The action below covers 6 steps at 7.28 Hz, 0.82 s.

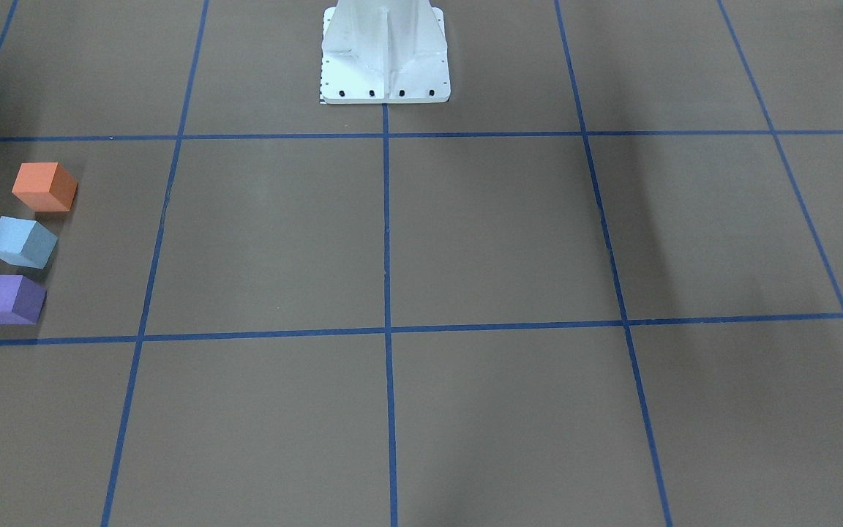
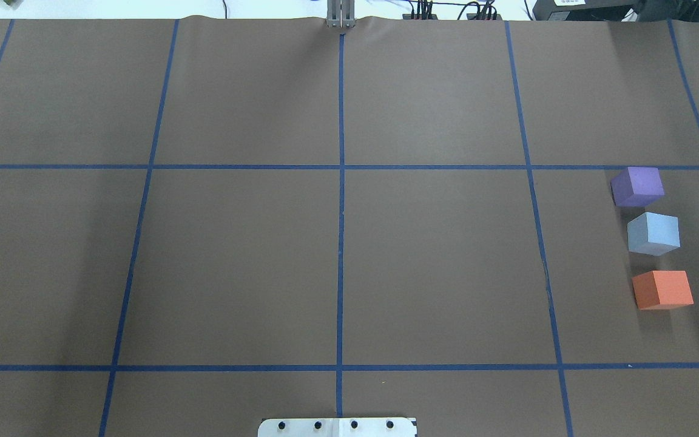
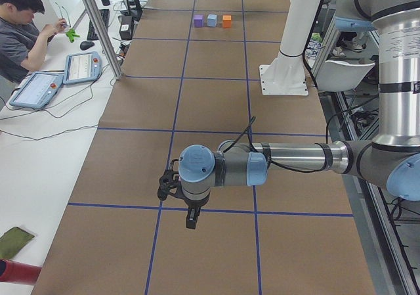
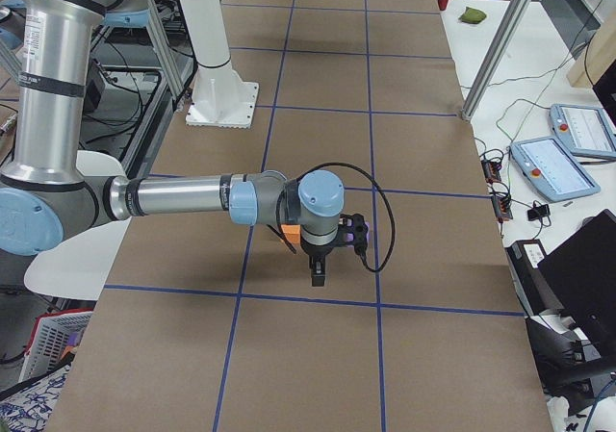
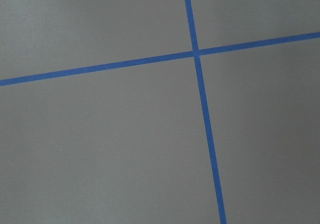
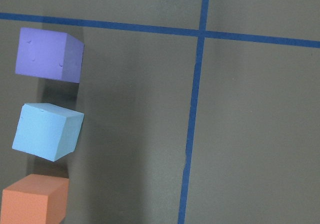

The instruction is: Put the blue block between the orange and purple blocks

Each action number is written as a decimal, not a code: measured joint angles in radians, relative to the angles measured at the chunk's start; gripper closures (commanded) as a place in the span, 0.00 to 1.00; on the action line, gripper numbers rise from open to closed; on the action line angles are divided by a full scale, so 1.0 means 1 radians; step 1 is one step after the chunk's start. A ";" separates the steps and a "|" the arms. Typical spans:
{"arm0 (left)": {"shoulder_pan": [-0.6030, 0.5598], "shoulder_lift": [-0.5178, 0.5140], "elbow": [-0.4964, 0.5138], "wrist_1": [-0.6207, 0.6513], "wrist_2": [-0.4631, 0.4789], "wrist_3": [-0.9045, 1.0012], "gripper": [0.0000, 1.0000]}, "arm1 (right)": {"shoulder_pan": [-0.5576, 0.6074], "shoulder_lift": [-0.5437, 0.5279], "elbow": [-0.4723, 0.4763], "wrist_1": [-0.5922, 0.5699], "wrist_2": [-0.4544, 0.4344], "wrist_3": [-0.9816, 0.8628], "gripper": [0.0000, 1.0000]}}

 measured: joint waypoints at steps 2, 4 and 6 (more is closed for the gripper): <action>0.000 0.004 -0.001 0.000 0.000 0.000 0.00 | 0.000 0.000 0.000 0.000 0.000 0.000 0.00; 0.000 0.007 -0.001 0.000 0.000 0.000 0.00 | 0.000 0.000 0.000 0.000 0.000 0.000 0.00; 0.000 0.010 -0.001 0.000 0.000 0.000 0.00 | 0.000 0.000 0.000 0.000 0.000 -0.001 0.00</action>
